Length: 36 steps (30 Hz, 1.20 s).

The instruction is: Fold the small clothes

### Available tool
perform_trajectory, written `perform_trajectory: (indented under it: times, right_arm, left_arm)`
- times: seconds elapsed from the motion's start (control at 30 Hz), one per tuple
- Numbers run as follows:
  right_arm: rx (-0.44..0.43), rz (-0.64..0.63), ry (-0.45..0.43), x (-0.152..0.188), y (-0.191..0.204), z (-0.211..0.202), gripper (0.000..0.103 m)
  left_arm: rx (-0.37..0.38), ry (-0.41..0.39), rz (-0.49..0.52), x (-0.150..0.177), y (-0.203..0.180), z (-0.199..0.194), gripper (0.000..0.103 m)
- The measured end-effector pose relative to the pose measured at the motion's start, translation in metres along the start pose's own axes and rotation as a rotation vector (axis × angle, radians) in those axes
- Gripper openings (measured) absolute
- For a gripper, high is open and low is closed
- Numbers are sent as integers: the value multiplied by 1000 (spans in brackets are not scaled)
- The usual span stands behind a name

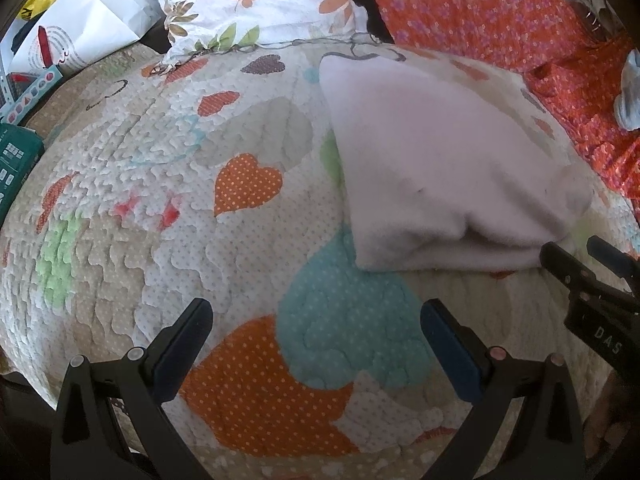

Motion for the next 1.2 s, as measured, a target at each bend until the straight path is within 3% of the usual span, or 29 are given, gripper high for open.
perform_trajectory:
  times: [1.2]
  right_arm:
    - [2, -15, 6, 0, 3, 2, 84]
  left_arm:
    - [48, 42, -11, 2, 1, 7, 103]
Point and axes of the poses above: each gripper's, at about its wrist camera, not at the fingertips, and z roughly the way its jaws point, y to its left, x to its underside, the point moved 5 cm from there along z, roughly the way its jaws point, and after that the axes turned 11 degrees about y, right-handed, at the moved point
